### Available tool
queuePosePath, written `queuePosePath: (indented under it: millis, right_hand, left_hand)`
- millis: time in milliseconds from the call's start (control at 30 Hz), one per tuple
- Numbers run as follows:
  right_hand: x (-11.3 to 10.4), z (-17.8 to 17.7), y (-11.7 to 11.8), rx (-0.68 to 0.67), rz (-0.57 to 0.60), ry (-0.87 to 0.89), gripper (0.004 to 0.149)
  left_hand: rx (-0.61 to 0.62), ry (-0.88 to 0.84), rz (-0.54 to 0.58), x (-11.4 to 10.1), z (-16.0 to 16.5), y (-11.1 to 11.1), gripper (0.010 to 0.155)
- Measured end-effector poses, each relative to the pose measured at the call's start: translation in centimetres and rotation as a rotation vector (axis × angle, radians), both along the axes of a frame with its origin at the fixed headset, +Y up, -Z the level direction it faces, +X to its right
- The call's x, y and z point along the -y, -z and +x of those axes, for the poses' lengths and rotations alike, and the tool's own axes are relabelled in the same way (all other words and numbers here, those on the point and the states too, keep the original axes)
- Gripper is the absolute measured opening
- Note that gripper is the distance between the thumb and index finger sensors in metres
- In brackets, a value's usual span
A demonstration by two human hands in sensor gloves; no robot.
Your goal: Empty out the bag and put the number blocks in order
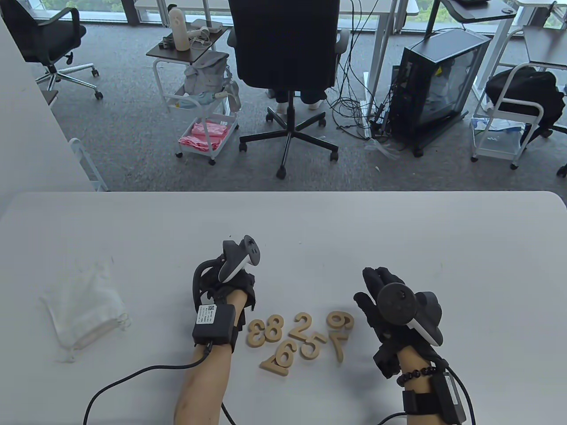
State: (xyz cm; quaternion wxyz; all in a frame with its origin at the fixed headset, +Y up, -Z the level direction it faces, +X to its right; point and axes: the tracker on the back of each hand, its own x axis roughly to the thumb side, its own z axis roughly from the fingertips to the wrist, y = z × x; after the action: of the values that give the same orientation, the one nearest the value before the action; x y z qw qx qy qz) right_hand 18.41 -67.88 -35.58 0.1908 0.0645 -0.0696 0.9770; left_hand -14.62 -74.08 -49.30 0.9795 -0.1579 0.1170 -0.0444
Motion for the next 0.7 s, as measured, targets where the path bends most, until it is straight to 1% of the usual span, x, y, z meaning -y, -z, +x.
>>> queuePosePath:
  millis: [167, 300, 333, 367, 467, 533, 633, 700]
  right_hand:
    - [0.0, -0.1, 0.0, -0.001, -0.004, -0.01, 0.064]
    - [0.0, -0.2, 0.0, -0.002, -0.013, -0.014, 0.064]
    - [0.0, -0.2, 0.0, -0.004, -0.016, -0.014, 0.064]
    - [0.0, -0.3, 0.0, -0.005, -0.017, -0.014, 0.064]
    - [-0.2, -0.8, -0.1, -0.012, -0.01, -0.029, 0.064]
    - [-0.3, -1.1, -0.2, -0.021, -0.003, -0.037, 0.064]
    - [-0.8, -1.6, -0.5, -0.039, 0.0, -0.031, 0.065]
    - [-1.2, -2.3, -0.9, -0.061, 0.009, -0.03, 0.064]
  left_hand:
    - [0.009, 0.074, -0.018, 1.3, 0.8, 1.0, 0.072]
    - [0.012, 0.099, -0.02, 2.2, 1.4, 1.4, 0.072]
    - [0.016, 0.106, -0.007, 2.1, 1.4, 1.5, 0.072]
    - [0.015, 0.1, -0.021, 2.0, 1.3, 1.5, 0.072]
    - [-0.013, 0.036, -0.057, 1.9, 0.9, 1.5, 0.074]
    - [-0.01, -0.001, -0.053, 1.6, 0.6, 1.3, 0.079]
    - [0.013, -0.035, -0.02, 0.6, -0.3, 0.2, 0.08]
    - [0.046, -0.077, 0.047, -1.0, -1.4, -1.1, 0.081]
